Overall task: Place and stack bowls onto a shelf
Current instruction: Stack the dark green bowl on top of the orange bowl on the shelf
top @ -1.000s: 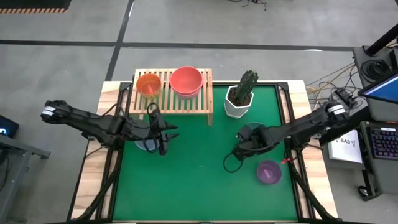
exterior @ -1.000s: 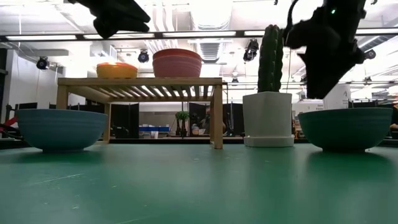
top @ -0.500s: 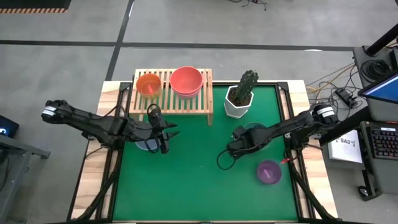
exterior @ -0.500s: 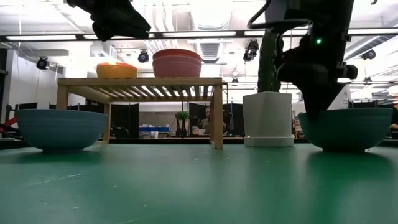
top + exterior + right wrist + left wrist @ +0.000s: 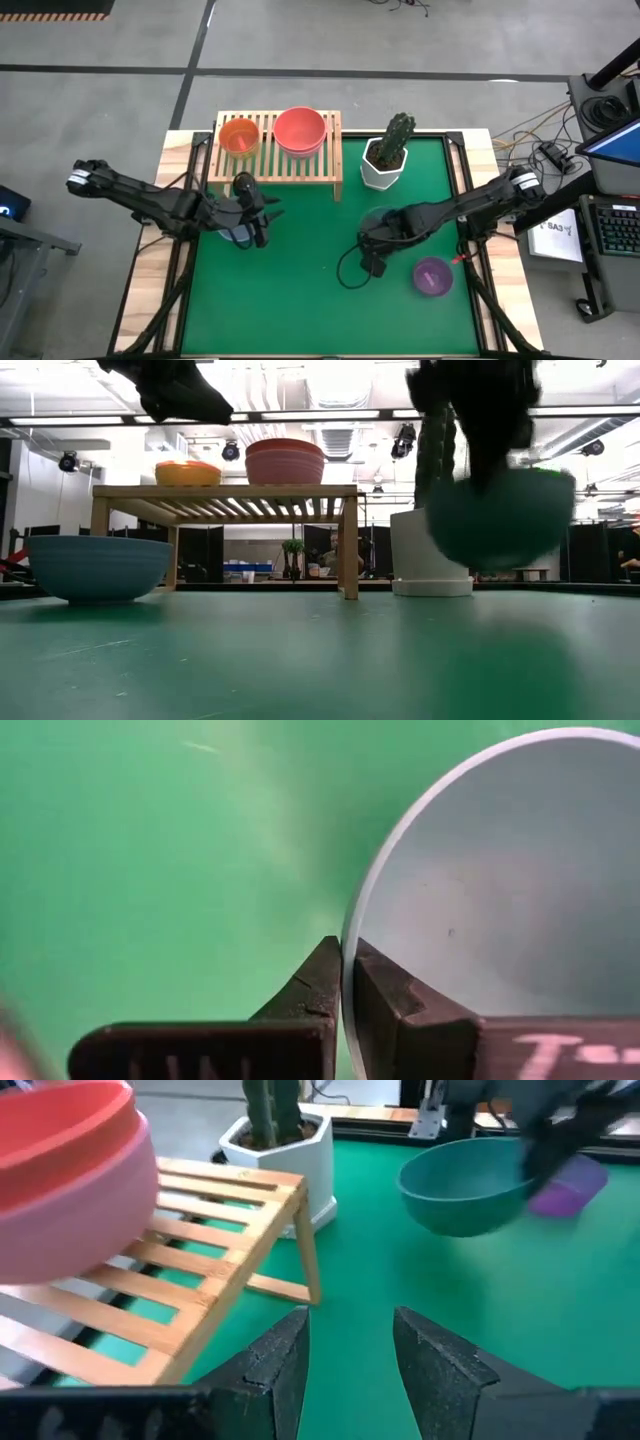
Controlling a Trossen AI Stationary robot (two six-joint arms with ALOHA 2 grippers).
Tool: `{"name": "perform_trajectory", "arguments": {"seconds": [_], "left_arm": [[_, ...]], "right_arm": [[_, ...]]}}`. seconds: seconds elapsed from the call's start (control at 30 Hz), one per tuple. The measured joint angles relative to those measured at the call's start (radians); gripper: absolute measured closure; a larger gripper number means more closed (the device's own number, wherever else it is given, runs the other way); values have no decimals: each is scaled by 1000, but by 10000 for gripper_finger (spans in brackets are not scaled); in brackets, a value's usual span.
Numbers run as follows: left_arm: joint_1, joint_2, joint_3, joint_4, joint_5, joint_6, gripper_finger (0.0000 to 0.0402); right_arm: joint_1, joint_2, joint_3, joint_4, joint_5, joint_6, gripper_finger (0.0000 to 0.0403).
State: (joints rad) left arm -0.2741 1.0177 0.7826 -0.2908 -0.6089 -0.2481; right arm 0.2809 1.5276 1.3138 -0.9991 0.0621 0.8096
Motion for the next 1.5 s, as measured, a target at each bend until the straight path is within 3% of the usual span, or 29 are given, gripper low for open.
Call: {"name": "perform_trajectory", "arguments": {"seconds": [0.37, 0.6, 0.97, 1.2, 1.5], "left_arm": [[-33, -158, 0, -13, -21, 82, 271], [-35, -241, -15, 3, -21, 66, 271], [-36, -255, -19, 2, -21, 107, 271], [-36, -255, -19, -22, -21, 108, 271], [-36, -255, -19, -25, -21, 109, 271]], "right_arm": [[-7, -2, 386, 40, 22, -468, 394], [-129, 44, 596, 61, 73, -767, 394], [-322, 242, 906, 49, 71, -1120, 394], [-423, 362, 1035, -37, 69, -1192, 394], [-483, 413, 1043, -51, 69, -1214, 394]]}}
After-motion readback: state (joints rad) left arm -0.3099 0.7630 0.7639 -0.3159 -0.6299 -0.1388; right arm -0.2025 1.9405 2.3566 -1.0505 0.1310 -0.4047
